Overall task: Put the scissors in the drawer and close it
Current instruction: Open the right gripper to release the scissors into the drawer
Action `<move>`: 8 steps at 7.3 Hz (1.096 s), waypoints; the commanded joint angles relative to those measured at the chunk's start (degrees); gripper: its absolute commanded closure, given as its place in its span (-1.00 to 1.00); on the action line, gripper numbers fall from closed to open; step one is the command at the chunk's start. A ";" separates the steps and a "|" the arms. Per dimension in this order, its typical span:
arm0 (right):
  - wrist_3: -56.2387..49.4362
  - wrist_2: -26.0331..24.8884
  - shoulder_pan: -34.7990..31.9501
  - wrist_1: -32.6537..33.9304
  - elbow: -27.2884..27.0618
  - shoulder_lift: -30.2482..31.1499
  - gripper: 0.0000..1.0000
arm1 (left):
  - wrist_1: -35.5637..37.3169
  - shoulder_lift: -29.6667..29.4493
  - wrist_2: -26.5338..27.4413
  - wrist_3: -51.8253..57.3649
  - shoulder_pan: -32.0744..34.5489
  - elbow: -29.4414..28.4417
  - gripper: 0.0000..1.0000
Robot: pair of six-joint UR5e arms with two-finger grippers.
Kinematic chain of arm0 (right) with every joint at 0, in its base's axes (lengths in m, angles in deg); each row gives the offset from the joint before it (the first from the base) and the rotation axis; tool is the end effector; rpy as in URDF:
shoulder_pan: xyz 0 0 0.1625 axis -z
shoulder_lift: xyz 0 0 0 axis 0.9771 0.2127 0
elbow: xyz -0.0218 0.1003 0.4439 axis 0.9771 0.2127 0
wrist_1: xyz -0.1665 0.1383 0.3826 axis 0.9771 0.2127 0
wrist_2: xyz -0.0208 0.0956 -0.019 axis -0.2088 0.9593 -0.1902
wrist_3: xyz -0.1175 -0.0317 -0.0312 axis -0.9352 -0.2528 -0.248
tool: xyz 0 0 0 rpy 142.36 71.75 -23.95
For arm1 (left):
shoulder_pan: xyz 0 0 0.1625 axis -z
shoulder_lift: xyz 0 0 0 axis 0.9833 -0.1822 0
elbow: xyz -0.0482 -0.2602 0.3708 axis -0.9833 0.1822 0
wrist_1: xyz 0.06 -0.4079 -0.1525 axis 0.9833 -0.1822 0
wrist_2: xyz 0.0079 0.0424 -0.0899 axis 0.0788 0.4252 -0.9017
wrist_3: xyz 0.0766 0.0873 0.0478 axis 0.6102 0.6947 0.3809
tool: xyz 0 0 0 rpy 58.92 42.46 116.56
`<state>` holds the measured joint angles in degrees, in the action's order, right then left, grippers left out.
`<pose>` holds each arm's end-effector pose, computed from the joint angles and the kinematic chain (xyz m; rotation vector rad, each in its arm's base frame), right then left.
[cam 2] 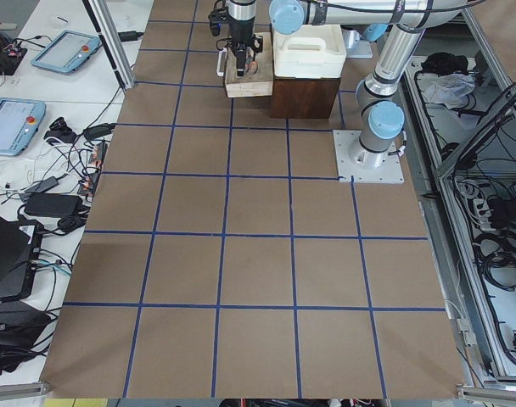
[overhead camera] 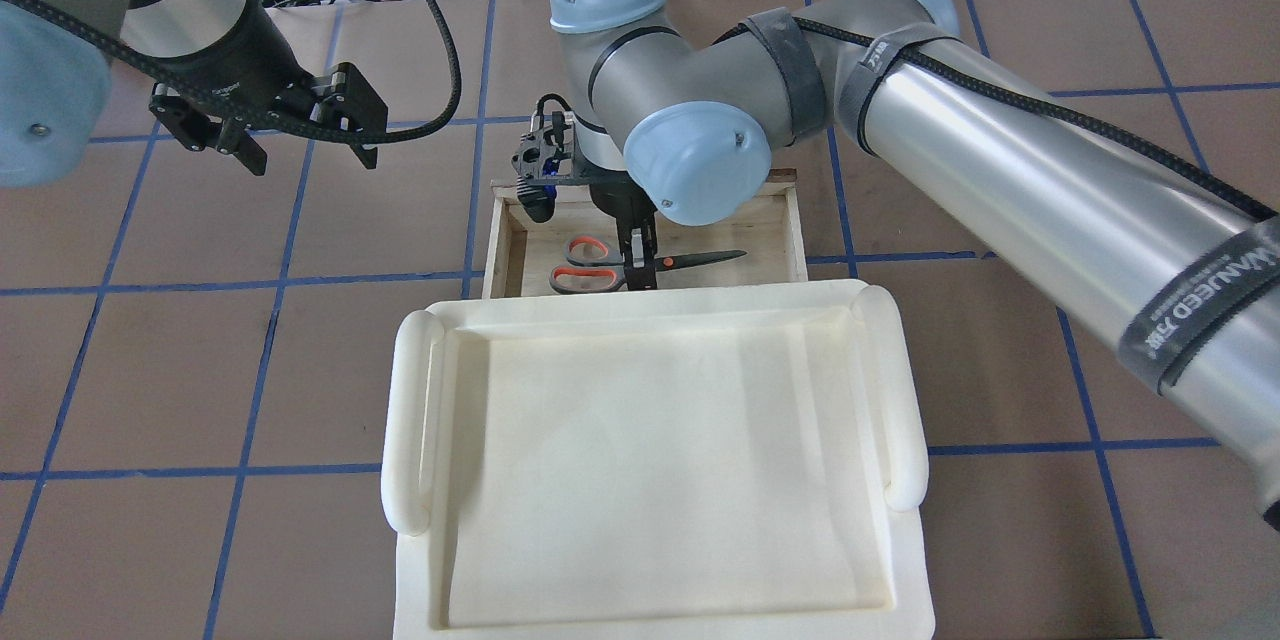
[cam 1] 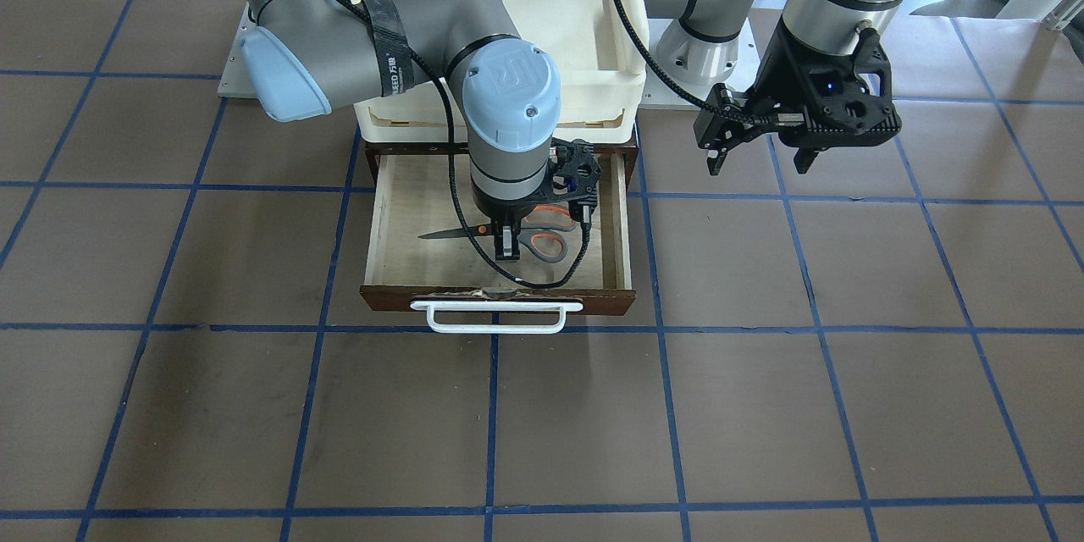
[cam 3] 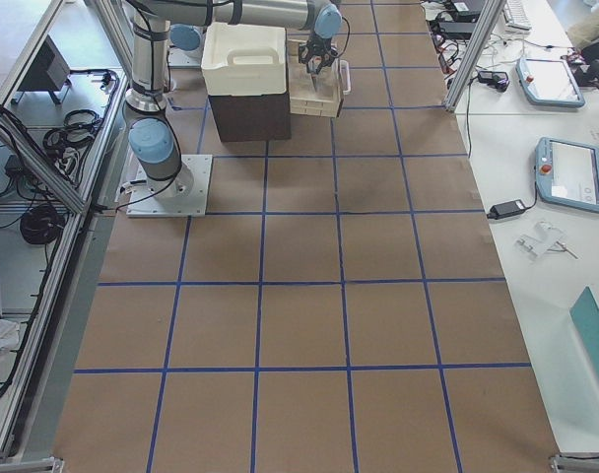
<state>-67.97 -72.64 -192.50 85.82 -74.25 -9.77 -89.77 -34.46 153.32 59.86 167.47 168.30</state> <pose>0.4002 -0.5347 0.3130 -2.1898 2.0974 0.1996 -0.1116 -0.5211 0.4877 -0.0516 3.1115 -0.0833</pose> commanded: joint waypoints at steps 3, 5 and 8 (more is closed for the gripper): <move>0.14 0.26 -0.01 0.08 -0.10 0.21 -0.14 | 0.07 0.00 0.01 0.00 0.01 0.00 -1.00; 0.14 0.26 -0.01 0.17 -0.10 0.47 -0.16 | -0.02 0.00 0.01 0.00 0.01 0.00 -1.00; 1.62 0.00 1.83 0.43 0.96 5.10 -0.17 | 0.15 0.00 0.18 0.09 0.01 -0.17 -1.00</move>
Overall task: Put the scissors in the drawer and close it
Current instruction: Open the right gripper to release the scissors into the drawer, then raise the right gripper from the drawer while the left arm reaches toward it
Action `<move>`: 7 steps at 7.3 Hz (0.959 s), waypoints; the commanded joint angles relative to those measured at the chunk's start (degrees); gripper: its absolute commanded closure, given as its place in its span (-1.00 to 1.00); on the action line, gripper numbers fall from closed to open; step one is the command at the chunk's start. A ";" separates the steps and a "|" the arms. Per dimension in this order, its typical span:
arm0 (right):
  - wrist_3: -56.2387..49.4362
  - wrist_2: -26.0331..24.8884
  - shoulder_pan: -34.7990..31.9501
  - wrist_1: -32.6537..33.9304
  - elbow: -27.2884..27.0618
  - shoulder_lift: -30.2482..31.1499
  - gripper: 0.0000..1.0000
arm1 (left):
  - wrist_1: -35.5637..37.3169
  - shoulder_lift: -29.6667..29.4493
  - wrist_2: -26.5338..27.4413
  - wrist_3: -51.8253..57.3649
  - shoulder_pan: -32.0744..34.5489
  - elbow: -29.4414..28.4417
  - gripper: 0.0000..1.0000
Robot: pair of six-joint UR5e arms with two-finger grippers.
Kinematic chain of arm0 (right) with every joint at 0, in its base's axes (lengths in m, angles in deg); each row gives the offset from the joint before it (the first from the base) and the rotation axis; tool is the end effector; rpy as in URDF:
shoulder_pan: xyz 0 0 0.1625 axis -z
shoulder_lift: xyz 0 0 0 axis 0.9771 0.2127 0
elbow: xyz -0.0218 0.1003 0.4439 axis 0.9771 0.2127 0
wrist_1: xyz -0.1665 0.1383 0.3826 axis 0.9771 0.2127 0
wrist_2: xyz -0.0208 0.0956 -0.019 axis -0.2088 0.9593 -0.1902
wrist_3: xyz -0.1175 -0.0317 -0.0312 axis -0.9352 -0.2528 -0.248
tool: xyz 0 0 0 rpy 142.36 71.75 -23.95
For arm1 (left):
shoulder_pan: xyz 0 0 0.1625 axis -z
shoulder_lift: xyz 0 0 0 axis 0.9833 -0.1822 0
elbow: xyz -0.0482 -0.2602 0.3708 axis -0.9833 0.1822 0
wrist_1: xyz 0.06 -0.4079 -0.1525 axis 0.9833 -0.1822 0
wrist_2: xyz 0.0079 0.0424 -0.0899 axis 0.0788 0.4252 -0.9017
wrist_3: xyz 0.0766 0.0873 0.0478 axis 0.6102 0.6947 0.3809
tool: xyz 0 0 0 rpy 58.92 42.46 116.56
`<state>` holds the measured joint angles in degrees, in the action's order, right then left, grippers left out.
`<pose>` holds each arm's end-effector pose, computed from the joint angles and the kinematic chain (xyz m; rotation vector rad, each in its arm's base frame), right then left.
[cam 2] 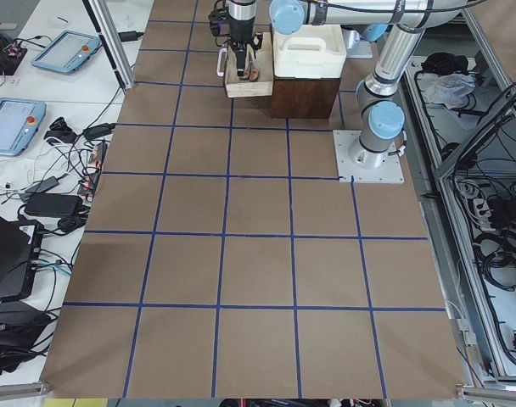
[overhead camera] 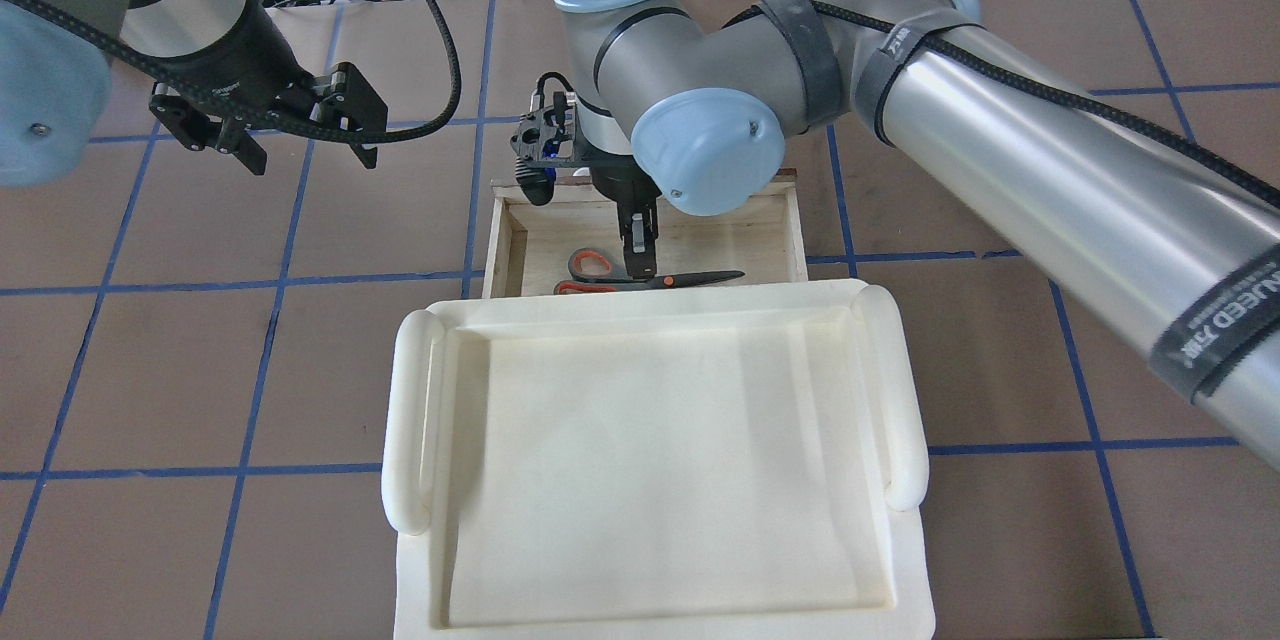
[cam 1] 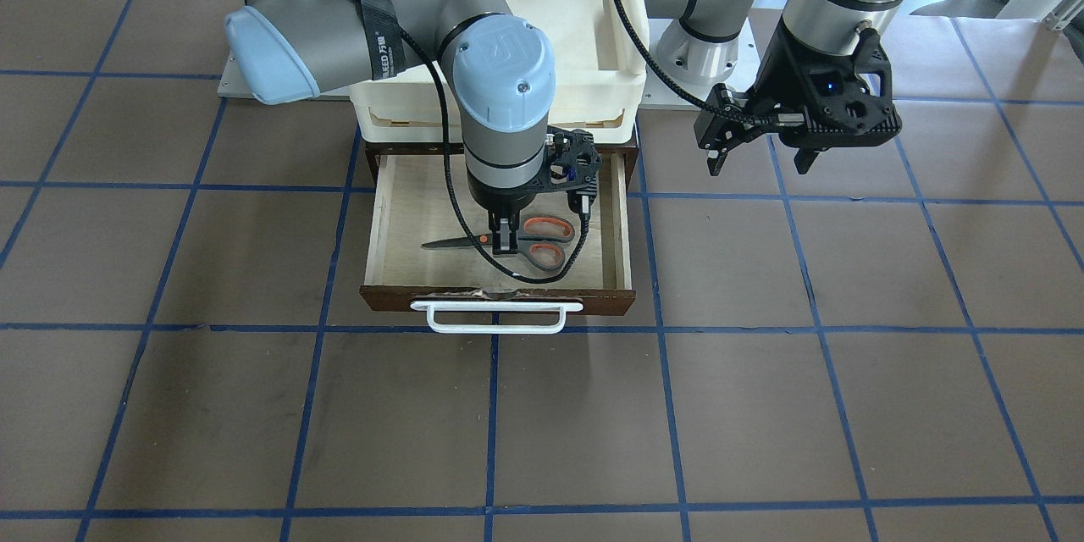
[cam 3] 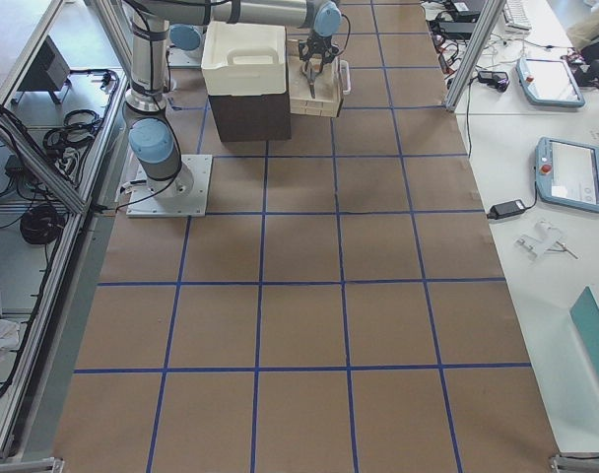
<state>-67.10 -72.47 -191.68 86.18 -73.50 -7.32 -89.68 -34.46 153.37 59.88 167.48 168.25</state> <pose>0.3916 -0.5375 0.3477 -2.1775 2.1452 0.1109 -0.1115 -0.5213 0.4883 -0.0509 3.1105 -0.0870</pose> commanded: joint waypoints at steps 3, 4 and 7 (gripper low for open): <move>1.82 -0.26 9.17 -1.15 -0.48 9.87 -0.17 | 1.38 -1.40 1.98 -0.11 0.00 -0.13 -1.00; 4.52 -0.26 12.42 -2.81 -0.57 12.50 -0.17 | 1.91 -1.58 2.07 -0.11 -0.26 -0.13 -1.00; 19.42 -0.26 19.37 -10.54 -0.66 19.19 -0.17 | 2.00 -2.54 1.72 -0.11 -0.61 -0.30 -1.00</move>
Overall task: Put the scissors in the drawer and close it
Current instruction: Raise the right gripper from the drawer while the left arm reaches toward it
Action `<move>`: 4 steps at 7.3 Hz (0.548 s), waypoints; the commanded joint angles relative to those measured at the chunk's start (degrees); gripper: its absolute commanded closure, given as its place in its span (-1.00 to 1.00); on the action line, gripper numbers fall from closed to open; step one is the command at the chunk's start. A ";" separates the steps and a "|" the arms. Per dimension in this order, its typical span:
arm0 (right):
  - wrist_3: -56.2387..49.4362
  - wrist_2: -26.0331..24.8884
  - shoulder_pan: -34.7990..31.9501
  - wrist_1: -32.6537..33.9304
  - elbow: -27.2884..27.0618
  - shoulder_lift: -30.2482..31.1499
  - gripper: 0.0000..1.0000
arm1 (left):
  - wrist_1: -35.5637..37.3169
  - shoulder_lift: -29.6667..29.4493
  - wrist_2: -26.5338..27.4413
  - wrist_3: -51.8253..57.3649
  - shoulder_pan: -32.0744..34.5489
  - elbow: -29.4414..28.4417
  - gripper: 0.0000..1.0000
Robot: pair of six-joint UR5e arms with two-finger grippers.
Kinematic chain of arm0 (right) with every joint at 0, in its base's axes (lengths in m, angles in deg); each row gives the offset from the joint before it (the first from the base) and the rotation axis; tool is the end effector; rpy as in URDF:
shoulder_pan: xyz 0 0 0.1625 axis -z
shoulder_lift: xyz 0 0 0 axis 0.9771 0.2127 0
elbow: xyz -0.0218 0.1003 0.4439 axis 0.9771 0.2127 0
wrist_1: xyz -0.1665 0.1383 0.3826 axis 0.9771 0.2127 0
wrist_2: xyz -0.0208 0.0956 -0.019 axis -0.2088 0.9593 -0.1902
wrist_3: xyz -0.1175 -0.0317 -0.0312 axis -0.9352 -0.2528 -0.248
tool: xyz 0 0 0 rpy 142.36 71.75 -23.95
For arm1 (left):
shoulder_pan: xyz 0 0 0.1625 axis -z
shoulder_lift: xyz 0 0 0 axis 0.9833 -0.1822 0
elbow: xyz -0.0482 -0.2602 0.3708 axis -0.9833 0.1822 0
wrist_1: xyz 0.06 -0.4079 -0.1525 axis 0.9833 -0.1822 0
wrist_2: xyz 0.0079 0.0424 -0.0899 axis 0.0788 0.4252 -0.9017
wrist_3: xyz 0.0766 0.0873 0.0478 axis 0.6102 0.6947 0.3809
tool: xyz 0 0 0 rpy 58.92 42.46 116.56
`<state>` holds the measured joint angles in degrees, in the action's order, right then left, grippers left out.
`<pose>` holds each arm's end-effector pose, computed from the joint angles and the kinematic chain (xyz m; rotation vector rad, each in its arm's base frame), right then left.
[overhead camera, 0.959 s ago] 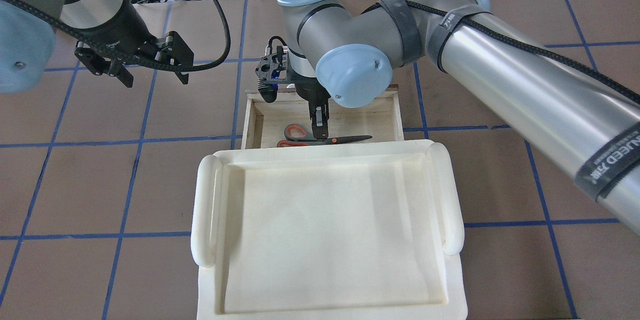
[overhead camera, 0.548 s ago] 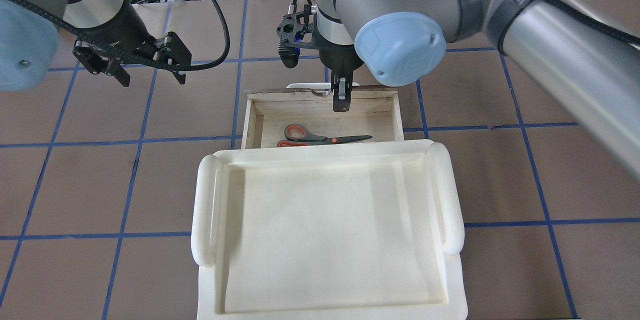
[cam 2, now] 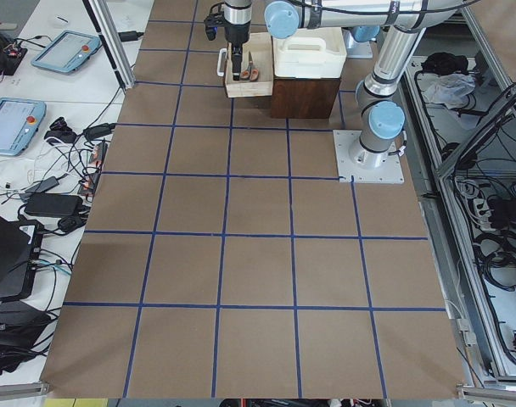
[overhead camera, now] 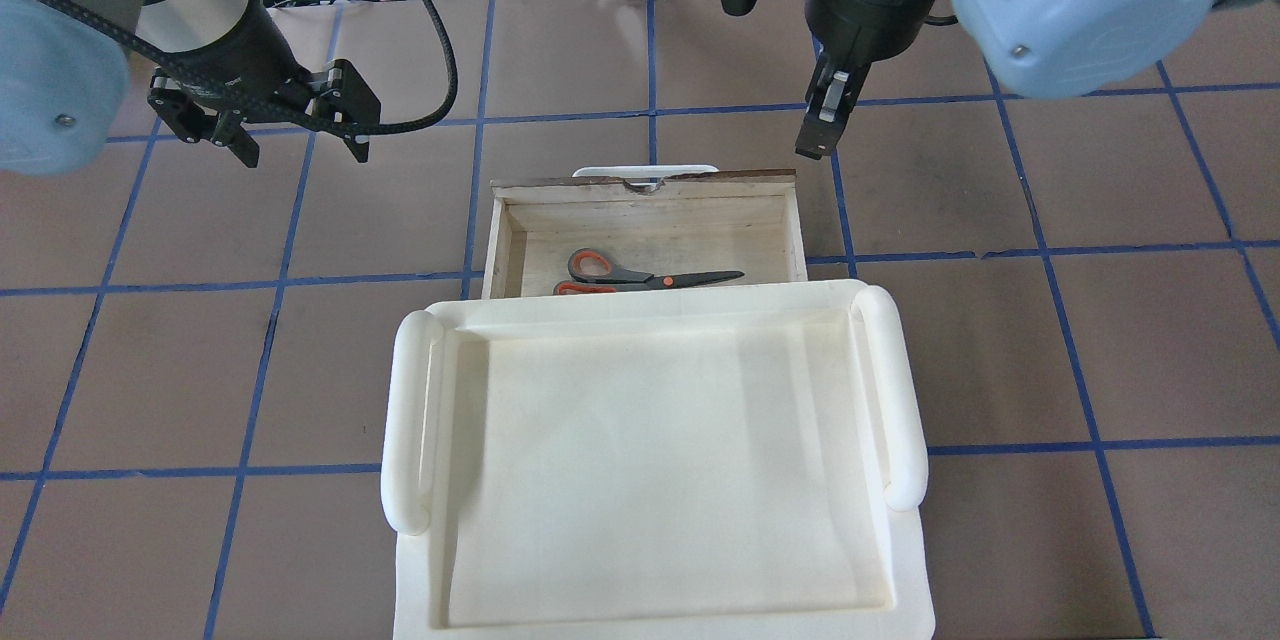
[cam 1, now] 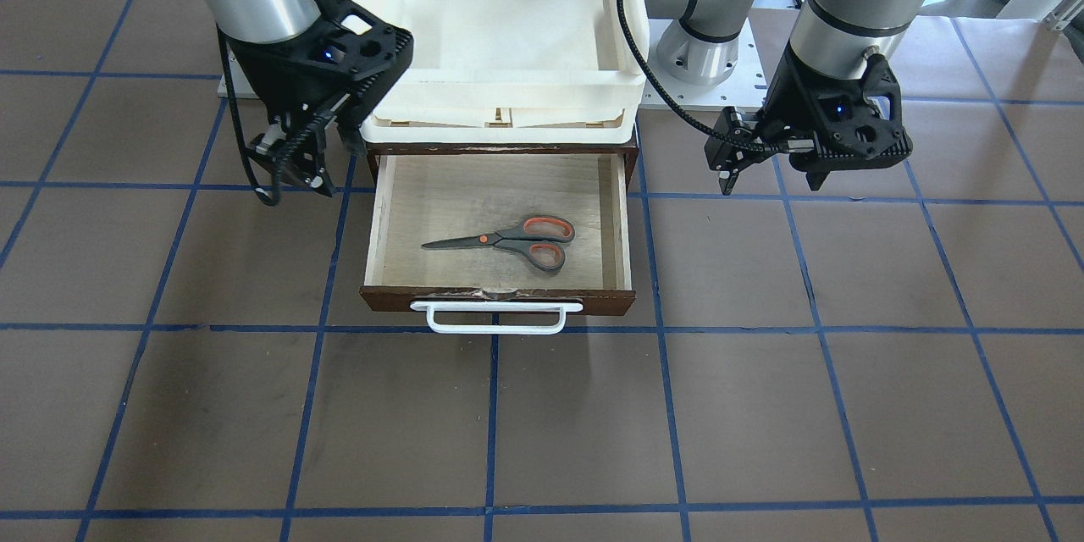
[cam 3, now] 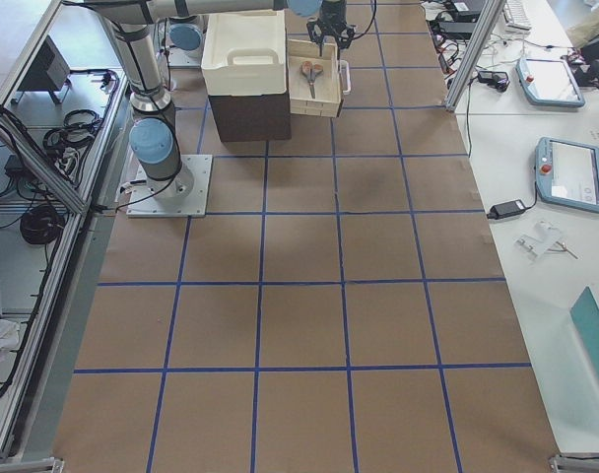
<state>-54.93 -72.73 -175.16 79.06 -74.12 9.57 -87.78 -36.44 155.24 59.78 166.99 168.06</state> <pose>0.2095 -0.5308 0.5086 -1.6171 2.6707 -0.1172 -0.1023 -0.5375 0.4756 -0.0677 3.0773 -0.0877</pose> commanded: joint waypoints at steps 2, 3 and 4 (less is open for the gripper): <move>21.32 0.00 5.59 -5.72 0.04 3.98 -0.19 | 1.93 -2.23 0.98 0.26 -0.12 -1.77 -1.00; 30.43 0.26 5.51 -7.20 0.04 4.25 -0.20 | 1.34 -4.68 1.16 0.26 0.14 -5.17 -1.00; 38.27 1.83 5.42 -7.48 0.04 5.73 -0.22 | 1.24 -7.05 0.82 -0.87 1.36 -8.08 -1.00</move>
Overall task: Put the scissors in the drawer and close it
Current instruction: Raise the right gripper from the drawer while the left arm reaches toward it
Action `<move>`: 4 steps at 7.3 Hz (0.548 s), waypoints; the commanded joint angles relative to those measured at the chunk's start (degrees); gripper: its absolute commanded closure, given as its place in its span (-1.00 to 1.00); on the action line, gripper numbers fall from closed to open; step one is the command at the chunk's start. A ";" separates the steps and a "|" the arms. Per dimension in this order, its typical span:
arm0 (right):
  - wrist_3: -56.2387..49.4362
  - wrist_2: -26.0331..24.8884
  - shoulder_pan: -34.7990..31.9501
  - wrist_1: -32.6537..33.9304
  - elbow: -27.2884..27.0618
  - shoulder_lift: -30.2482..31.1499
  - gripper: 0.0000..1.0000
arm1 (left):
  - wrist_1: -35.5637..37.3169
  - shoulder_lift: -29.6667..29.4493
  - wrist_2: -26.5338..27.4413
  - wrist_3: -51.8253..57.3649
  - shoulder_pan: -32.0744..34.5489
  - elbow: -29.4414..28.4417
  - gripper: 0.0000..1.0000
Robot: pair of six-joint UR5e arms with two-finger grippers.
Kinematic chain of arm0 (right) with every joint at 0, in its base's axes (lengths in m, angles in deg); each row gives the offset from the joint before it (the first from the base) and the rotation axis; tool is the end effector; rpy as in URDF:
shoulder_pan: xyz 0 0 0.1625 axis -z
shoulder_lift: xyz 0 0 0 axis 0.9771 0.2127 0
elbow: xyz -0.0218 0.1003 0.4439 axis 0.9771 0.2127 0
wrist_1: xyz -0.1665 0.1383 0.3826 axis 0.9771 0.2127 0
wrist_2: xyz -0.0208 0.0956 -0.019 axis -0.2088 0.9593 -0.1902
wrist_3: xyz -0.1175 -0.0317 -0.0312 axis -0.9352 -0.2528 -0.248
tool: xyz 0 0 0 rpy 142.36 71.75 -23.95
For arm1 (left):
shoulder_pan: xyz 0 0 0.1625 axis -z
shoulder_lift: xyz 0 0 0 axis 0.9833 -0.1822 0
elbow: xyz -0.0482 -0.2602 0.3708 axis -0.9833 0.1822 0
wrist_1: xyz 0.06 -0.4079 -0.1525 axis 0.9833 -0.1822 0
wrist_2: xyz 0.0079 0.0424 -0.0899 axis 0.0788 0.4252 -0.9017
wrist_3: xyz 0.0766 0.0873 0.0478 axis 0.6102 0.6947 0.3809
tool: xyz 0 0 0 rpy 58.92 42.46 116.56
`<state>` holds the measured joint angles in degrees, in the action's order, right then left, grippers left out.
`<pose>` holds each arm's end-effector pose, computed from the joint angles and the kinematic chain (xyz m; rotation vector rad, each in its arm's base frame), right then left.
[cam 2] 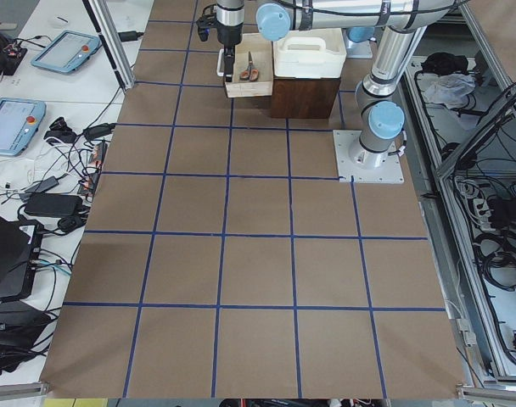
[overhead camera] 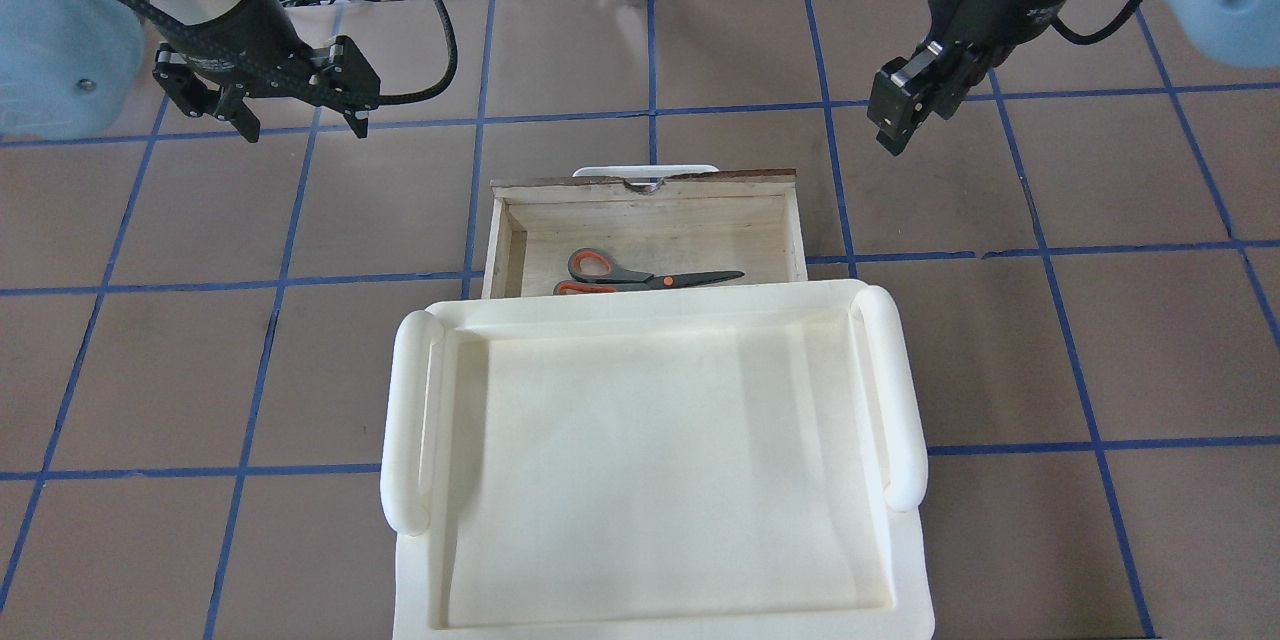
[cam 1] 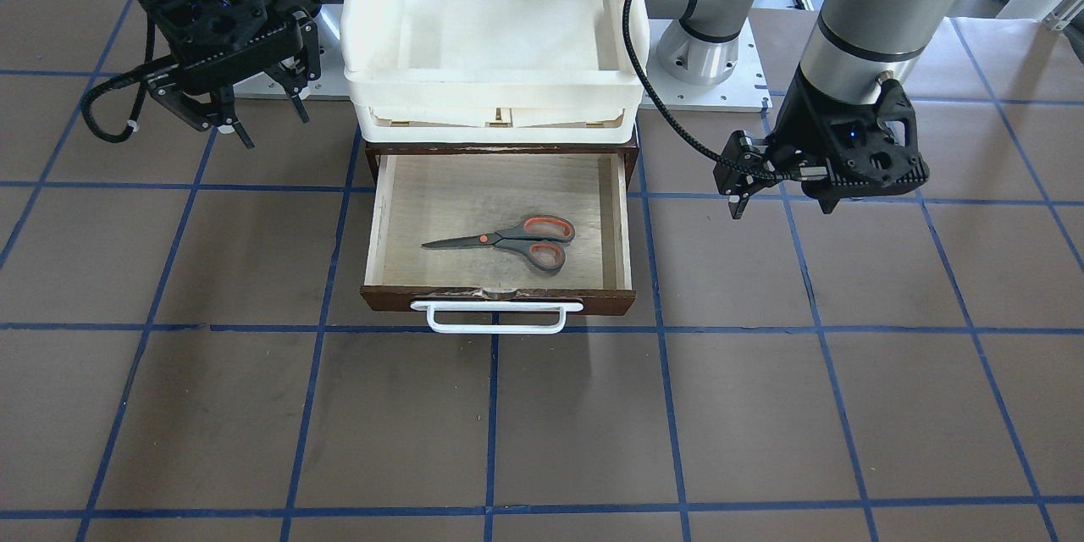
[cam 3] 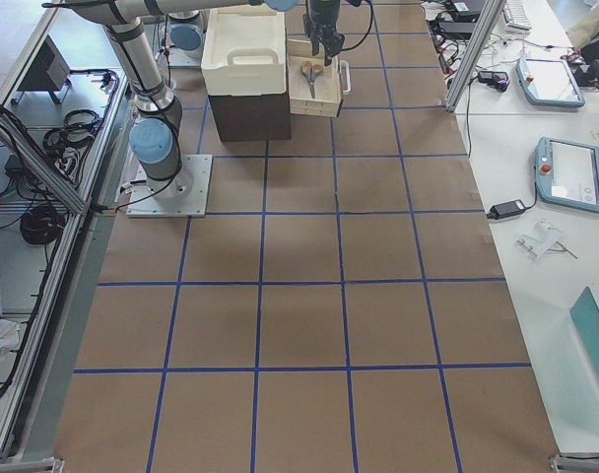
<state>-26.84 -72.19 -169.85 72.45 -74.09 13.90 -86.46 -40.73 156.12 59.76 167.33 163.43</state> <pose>0.1591 -0.5067 0.5371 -0.7727 2.9937 -0.0523 -0.1021 -0.5744 0.4796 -0.0611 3.0602 -0.1315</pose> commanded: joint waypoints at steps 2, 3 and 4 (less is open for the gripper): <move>19.32 0.95 0.11 -1.39 -0.08 2.03 -0.23 | 4.90 -8.11 -0.42 -7.07 7.24 -5.06 -1.00; 27.04 0.60 0.11 -1.40 -0.26 2.03 -0.24 | 7.11 -10.84 -0.16 -8.06 9.53 -4.98 -1.00; 28.95 0.08 0.11 -1.57 -0.43 2.64 -0.25 | 9.48 -13.56 -0.33 -9.89 11.30 -5.07 -1.00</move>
<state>-2.86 -71.59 -169.73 71.07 -74.32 16.00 -80.00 -50.87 155.85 52.08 176.07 158.53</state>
